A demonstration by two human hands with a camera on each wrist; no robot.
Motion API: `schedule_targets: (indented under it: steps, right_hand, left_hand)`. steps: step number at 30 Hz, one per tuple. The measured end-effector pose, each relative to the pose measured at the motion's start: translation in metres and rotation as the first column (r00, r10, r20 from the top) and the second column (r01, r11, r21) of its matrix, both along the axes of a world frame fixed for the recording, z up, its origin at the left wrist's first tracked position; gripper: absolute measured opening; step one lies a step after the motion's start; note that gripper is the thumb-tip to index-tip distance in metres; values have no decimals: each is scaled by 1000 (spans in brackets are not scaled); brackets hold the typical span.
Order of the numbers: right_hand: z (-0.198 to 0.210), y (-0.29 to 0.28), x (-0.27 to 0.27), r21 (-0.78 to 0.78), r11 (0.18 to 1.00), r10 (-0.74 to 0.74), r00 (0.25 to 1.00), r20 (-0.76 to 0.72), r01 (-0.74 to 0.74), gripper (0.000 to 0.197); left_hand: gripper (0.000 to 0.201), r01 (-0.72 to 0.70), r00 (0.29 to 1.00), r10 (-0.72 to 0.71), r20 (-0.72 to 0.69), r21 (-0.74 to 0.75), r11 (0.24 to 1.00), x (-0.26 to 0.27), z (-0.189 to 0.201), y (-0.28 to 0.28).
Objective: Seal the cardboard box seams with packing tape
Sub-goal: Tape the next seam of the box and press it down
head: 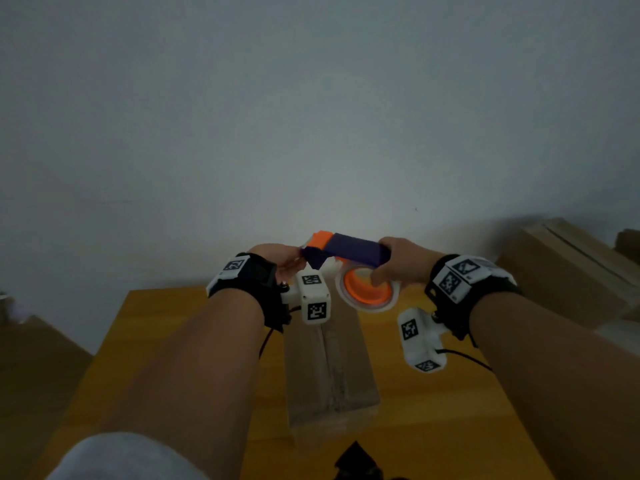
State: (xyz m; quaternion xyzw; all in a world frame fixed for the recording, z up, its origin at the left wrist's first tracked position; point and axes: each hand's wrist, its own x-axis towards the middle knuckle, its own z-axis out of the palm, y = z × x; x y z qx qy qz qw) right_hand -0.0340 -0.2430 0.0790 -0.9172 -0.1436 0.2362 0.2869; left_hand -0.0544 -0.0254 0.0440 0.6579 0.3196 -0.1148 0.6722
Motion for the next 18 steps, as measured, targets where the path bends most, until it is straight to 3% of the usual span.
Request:
schedule_targets:
  steps: [3,9,15,18]
  right_hand:
    - [2,0,5,-26,999,30,992,126,-27,36]
    - [7,0,6,-21,995,102,950,297,-100,35]
    - [2,4,13,-49,991,134,938,319,-125,36]
    - [-1,5,17,-66,988,155,940,305,-142,39]
  left_hand:
    - [44,38,999,-39,-31,-17,999,3,-2,3]
    - [15,41,999,-40,-15,15,999,0,-4,9]
    - [21,105,992,-101,-77,53,993,7,-6,8]
    - [16,29,998,-27,-59,35,999,8,-9,9]
